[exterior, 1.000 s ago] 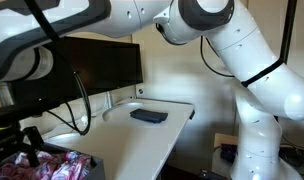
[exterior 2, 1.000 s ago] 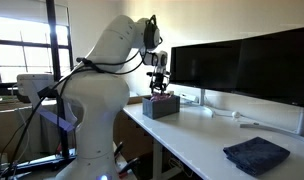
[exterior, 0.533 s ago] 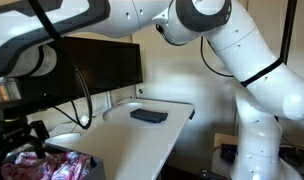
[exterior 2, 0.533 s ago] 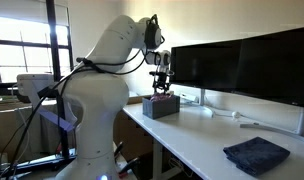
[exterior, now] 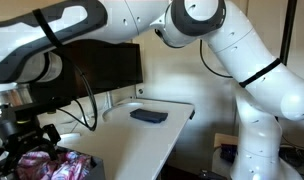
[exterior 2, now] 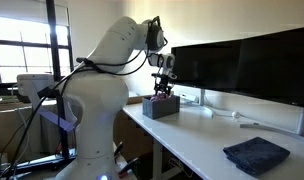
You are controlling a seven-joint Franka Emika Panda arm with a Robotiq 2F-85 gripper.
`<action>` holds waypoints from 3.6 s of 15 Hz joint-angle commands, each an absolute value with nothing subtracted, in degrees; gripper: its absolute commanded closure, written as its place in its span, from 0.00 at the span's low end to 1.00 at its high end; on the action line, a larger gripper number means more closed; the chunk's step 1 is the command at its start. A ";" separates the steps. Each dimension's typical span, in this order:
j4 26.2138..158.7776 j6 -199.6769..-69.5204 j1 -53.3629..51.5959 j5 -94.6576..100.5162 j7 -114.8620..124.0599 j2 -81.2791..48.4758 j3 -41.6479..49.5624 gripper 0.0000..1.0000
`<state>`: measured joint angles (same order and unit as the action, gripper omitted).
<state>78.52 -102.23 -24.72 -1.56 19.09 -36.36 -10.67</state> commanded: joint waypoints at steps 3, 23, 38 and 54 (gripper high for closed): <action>82.74 -101.97 -23.99 -5.21 20.55 -34.72 -11.08 0.00; 87.00 -103.83 -24.80 -4.43 23.87 -29.24 -9.60 0.00; 86.01 -113.49 -23.97 -3.81 20.24 -28.47 -10.35 0.00; 86.13 -114.70 -23.42 -5.37 16.59 -28.71 -11.37 0.00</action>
<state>84.30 -113.58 -24.72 -4.28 17.79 -29.77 -10.28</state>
